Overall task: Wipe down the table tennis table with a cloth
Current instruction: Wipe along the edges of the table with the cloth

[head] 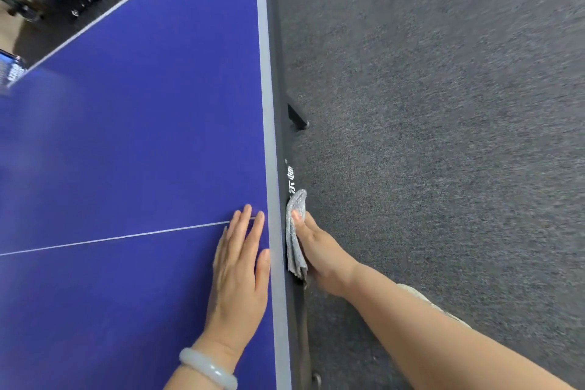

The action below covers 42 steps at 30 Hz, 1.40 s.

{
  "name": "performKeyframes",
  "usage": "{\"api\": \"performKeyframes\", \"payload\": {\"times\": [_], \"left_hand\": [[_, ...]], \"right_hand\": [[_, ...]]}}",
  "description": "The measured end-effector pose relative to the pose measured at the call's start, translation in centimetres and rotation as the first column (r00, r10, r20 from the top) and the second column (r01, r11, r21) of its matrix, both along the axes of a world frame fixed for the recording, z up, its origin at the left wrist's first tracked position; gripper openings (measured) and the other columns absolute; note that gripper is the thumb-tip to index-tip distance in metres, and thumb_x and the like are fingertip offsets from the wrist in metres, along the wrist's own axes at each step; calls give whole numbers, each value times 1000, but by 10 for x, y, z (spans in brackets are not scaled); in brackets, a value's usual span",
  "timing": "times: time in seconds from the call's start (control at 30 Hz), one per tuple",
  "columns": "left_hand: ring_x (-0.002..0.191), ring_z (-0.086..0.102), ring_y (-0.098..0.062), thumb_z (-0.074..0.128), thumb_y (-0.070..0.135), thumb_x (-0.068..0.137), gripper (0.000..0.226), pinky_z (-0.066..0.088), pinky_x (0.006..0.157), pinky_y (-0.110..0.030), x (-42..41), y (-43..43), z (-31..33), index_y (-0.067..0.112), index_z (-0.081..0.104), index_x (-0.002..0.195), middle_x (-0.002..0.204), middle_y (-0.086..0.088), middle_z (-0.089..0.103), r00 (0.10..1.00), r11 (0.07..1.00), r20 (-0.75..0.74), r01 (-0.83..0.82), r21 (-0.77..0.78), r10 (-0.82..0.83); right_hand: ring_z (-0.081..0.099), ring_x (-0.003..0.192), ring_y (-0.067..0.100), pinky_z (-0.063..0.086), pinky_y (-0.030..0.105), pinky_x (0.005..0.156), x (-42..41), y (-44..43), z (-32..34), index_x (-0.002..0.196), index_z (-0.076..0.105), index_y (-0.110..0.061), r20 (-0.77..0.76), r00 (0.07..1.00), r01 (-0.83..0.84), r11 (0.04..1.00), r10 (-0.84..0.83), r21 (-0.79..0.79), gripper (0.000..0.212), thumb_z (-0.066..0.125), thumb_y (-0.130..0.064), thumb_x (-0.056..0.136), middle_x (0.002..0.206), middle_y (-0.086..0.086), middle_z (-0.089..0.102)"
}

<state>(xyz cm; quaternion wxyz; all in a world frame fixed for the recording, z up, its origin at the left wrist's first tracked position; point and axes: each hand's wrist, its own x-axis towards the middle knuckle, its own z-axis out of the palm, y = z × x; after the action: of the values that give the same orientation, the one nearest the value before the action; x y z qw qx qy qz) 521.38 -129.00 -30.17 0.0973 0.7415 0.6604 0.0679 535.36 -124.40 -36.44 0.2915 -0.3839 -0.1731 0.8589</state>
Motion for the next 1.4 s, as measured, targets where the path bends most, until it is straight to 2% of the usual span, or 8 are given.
{"api": "performKeyframes", "payload": {"times": [0.2,0.43,0.5,0.67,0.9,1.0,1.17,1.4], "left_hand": [[151,10,-12,22,27,103,53,11,122,-39,1,-15,-8,13,24,154,163,1,17,1000,1000,-9,-22,5,22],[150,11,-9,22,25,104,51,13,122,-38,-4,-15,-14,16,28,154,162,2,20,1000,999,26,-10,49,9],[150,11,-8,23,24,104,51,13,122,-38,-5,-16,-14,17,27,154,162,3,19,999,999,38,-10,51,8],[150,9,-7,27,19,104,50,13,123,-40,-6,-15,-14,18,27,154,162,4,18,999,998,55,-3,57,0],[150,9,-6,26,20,104,50,8,123,-32,-7,-15,-15,18,28,154,162,3,19,998,997,57,-6,71,2],[150,10,-7,25,21,103,50,9,123,-34,-6,-14,-14,18,28,154,162,4,19,999,998,54,-10,66,7],[150,9,-8,25,22,103,51,10,123,-38,-6,-15,-14,19,27,154,162,3,18,999,998,43,-9,54,7],[150,10,-10,23,23,103,51,10,123,-37,-5,-15,-14,18,27,154,162,2,18,999,999,45,-19,48,17]], "right_hand": [[52,130,11,35,40,117,-8,-35,7,141,40,-38,57,995,83,996,-85,34,34,30,-39,108,138,-8,57],[41,108,-34,33,4,93,-12,-119,20,138,29,-52,186,977,76,984,-107,164,33,31,-45,106,126,-45,46],[38,117,-29,28,-1,96,-11,-95,27,145,22,-44,217,968,82,977,-125,194,39,30,-40,107,143,-30,39],[25,148,15,16,23,118,-23,1,30,159,12,-22,252,927,212,942,-278,259,54,26,-35,109,163,1,23],[2,145,-15,0,24,124,-31,-156,12,155,4,-26,268,929,137,911,-255,389,55,25,-34,105,159,-24,5],[3,146,-11,4,8,117,-27,-145,16,153,3,-26,262,934,148,929,-245,340,51,24,-30,107,162,-18,4],[14,152,14,10,29,122,-31,-48,21,159,10,-24,315,905,186,931,-287,315,54,24,-36,109,165,-3,17],[0,138,-24,0,-6,102,-37,-201,11,154,2,-40,310,914,120,905,-261,408,63,22,-59,97,156,-35,7]]}}
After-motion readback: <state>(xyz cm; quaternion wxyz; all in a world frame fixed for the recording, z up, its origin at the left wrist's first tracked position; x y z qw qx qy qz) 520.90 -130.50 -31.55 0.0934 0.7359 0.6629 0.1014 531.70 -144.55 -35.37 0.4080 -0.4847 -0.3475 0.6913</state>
